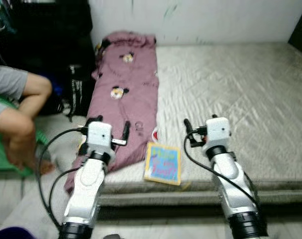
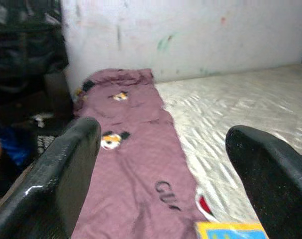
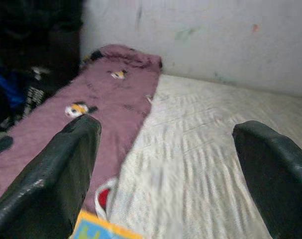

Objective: Clean up the room

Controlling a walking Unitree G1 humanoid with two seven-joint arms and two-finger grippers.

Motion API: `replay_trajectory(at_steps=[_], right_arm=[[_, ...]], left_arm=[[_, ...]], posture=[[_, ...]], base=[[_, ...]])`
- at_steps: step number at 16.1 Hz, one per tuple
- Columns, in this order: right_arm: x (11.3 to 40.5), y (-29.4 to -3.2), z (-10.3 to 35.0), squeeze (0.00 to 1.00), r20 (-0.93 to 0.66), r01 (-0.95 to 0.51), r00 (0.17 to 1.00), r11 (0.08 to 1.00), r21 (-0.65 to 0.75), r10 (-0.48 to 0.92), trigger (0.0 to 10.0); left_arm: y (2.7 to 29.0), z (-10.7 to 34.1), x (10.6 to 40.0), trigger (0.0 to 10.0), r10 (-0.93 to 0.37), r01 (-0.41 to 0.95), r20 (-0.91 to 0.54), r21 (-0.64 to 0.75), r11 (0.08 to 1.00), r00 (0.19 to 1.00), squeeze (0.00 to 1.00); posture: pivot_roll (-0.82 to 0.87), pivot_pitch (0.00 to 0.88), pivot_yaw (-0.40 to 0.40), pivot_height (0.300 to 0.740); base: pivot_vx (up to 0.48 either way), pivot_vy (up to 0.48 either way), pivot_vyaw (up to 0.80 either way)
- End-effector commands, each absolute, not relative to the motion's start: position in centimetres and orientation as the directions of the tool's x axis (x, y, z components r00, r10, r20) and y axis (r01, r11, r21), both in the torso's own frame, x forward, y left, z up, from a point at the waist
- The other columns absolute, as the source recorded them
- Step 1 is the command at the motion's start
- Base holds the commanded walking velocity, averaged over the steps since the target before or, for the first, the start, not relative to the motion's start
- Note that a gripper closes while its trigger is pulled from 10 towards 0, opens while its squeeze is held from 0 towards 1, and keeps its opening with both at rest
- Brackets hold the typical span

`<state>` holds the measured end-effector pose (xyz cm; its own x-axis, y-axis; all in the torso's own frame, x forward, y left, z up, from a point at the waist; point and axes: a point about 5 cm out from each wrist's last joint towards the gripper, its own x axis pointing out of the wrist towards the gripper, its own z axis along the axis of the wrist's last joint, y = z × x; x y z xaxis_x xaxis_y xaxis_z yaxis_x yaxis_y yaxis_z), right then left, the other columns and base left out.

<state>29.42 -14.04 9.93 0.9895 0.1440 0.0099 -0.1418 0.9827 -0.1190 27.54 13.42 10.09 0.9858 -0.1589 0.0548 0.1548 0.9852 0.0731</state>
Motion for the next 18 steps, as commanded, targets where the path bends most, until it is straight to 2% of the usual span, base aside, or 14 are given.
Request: replay_trajectory(at_steps=[1,7,18], right_arm=[[29.67,-12.93,10.66,0.00,0.030,-0.173,0.984,0.979,-0.111,0.177,10.0],[29.67,-13.06,10.66,0.00,0.021,-0.177,0.983,0.977,-0.119,0.180,10.0],[29.87,-12.94,10.54,0.00,0.010,-0.183,0.983,0.975,-0.126,0.186,10.0]], left_arm=[[14.64,9.98,27.55,10.0,-0.115,0.112,0.039,0.082,0.990,0.993,0.00],[14.36,10.04,27.51,10.0,-0.126,0.122,0.050,0.072,0.990,0.991,0.00],[14.10,10.14,27.74,10.0,-0.110,0.103,0.059,0.112,0.988,0.992,0.00]], posture=[[0.02,0.000,0.002,0.740],[0.02,0.000,-0.006,0.740],[0.03,0.000,-0.006,0.740]], base=[[0.000,0.000,0.00],[0.321,0.000,0.00],[0.000,0.000,0.00]])
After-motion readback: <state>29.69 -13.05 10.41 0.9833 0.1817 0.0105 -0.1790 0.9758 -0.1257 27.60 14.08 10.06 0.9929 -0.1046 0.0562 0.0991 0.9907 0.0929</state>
